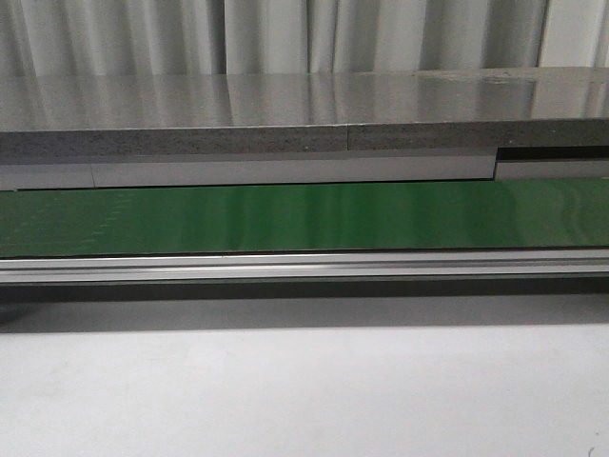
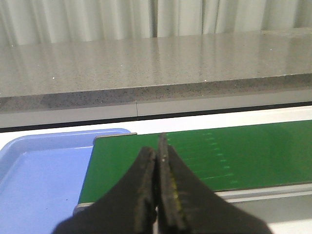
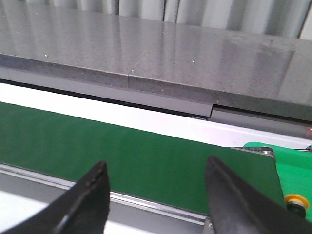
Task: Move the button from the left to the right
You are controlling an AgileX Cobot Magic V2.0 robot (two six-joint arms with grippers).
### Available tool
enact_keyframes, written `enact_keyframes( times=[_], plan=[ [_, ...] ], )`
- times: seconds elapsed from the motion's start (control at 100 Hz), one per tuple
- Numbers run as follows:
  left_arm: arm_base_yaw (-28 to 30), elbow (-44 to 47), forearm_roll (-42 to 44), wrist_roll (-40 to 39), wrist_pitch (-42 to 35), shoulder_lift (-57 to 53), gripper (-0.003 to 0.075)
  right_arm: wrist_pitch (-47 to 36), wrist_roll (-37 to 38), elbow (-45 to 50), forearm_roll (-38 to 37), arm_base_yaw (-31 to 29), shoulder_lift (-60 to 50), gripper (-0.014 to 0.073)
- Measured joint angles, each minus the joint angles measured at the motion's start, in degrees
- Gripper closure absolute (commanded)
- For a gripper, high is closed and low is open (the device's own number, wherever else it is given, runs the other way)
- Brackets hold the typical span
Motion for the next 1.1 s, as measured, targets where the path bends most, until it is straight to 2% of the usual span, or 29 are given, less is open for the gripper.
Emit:
enact_keyframes(
  times=[0.23,0.3,1.1],
  plan=[
    [0.0,0.0,0.0,0.0,0.0,0.0,0.0739,2.0,0.0,0.3,0.0,0.0,-3.6,0.0589],
    [0.0,0.0,0.0,0.0,0.0,0.0,0.0739,2.1,0.0,0.4,0.0,0.0,-3.6,0.0667],
    [0.0,0.0,0.0,0.0,0.0,0.0,0.0739,2.2,0.0,0.5,0.0,0.0,-3.6,0.0660]
  ],
)
